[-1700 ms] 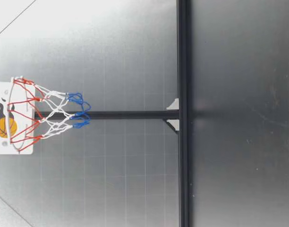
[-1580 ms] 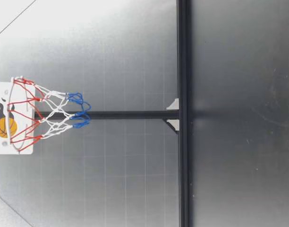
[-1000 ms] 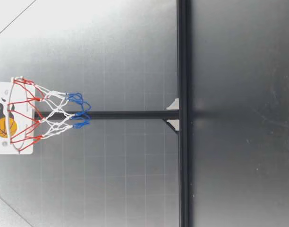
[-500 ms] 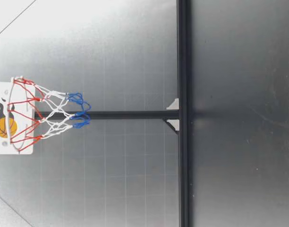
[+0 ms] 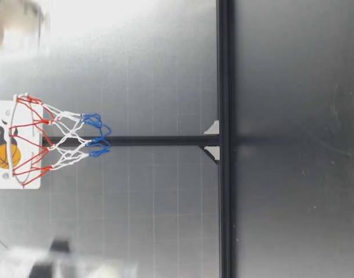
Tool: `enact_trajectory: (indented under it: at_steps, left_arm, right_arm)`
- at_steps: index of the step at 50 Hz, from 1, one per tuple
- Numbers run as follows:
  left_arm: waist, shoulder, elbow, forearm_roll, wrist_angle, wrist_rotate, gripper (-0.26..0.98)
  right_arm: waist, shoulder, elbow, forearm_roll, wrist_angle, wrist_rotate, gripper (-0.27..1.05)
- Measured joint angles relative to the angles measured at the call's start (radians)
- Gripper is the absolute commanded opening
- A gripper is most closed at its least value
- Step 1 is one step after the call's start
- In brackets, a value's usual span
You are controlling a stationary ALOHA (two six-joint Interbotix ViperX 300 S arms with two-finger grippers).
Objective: Transfer one of the two balls in the right glass into the left glass, then transfer it back to the right glass.
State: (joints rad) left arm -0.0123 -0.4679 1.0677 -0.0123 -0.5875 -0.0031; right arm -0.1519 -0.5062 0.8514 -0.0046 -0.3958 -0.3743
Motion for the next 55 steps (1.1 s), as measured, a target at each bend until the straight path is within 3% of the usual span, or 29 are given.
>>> enact_trajectory:
  at_steps: [28, 55]
  left_arm:
    - [-0.018, 0.344, -0.198, 0.008, -0.115, 0.002, 0.78]
    - [-0.046, 0.407, -0.270, 0.008, -0.115, 0.000, 0.78]
  right_arm:
    - [-0.006, 0.207, -0.178, -0.002, -0.017, -0.359, 0.72]
    - [-0.006, 0.281, -0.225, -0.003, -0.049, -0.657, 0.72]
